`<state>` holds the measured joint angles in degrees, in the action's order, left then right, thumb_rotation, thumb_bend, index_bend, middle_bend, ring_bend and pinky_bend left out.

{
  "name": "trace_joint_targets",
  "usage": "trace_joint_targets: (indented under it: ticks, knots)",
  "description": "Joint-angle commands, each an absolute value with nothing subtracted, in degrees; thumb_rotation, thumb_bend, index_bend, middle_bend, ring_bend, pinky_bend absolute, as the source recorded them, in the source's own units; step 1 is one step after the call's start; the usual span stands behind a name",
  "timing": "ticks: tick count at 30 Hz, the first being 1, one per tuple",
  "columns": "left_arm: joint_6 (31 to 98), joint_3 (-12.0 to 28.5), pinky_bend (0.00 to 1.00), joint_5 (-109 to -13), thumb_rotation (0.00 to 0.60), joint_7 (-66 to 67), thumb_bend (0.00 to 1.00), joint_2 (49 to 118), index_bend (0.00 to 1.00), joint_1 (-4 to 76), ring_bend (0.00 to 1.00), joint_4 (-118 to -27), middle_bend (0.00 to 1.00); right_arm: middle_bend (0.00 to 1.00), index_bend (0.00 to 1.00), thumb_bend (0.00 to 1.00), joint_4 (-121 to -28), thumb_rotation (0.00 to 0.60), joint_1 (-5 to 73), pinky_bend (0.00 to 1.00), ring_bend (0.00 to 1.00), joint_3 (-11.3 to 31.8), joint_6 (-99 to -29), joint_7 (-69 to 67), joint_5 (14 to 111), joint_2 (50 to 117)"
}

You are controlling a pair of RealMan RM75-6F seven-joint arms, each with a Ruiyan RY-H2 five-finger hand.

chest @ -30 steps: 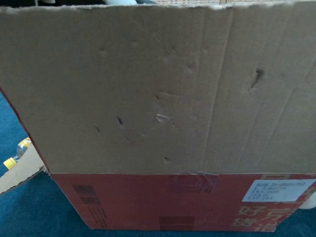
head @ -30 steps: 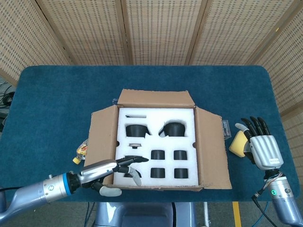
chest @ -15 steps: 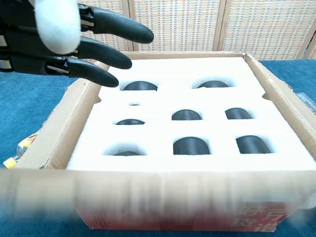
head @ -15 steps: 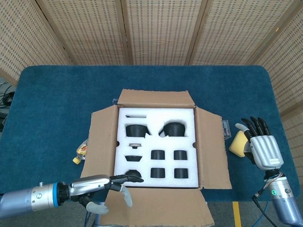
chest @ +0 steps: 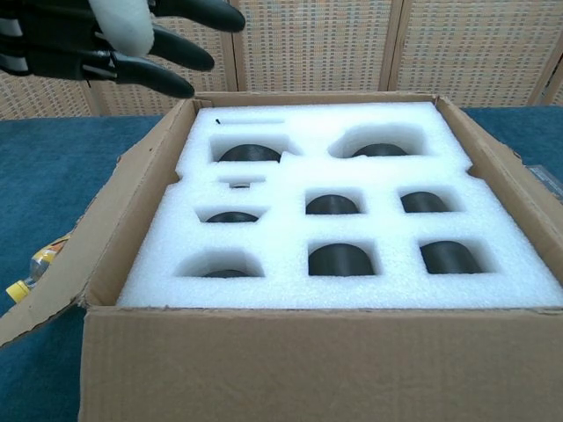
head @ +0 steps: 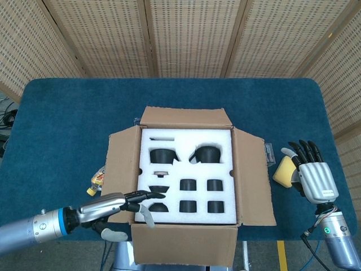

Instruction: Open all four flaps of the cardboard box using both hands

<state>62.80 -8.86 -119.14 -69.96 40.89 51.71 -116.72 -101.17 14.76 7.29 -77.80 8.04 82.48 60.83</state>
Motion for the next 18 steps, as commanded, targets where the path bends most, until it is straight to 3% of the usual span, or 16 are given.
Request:
trace_joint_targets:
  ticks: [1,6,11,18]
  knots:
    - [62.79,-5.71,0.0,-109.01,0.094,-49.21,0.21,40.61,0.35,45.64,0.0,-117.17,0.0,0.13,0.19,1.0,-100.99,0.6,14.76,0.0,0.0,7.33,-77.87,8.02,82.45,60.94]
    - [65.49,-4.17,0.0,-101.19,0.227,-31.66,0.25,41.73,0.35,39.63,0.0,-116.95,0.0,0.13,0.19,1.0,-100.64,0.6,14.63,0.0,0.0,7.45,-78.2,8.32,82.28,61.03]
    - [70.37,-3.45,0.0,-94.7,0.289,-18.94,0.25,44.63,0.34,33.37,0.0,-115.74,0.0,0.12,0.19,1.0,-100.25,0.6,14.49,0.0,0.0,7.69,-78.51,8.65,81.76,61.16]
    - [77.68,-3.32,0.0,-87.69,0.421,-8.23,0.25,48.11,0.32,25.43,0.0,-112.9,0.0,0.12,0.19,1.0,-99.24,0.6,14.6,0.0,0.0,8.35,-78.83,8.99,80.9,61.72]
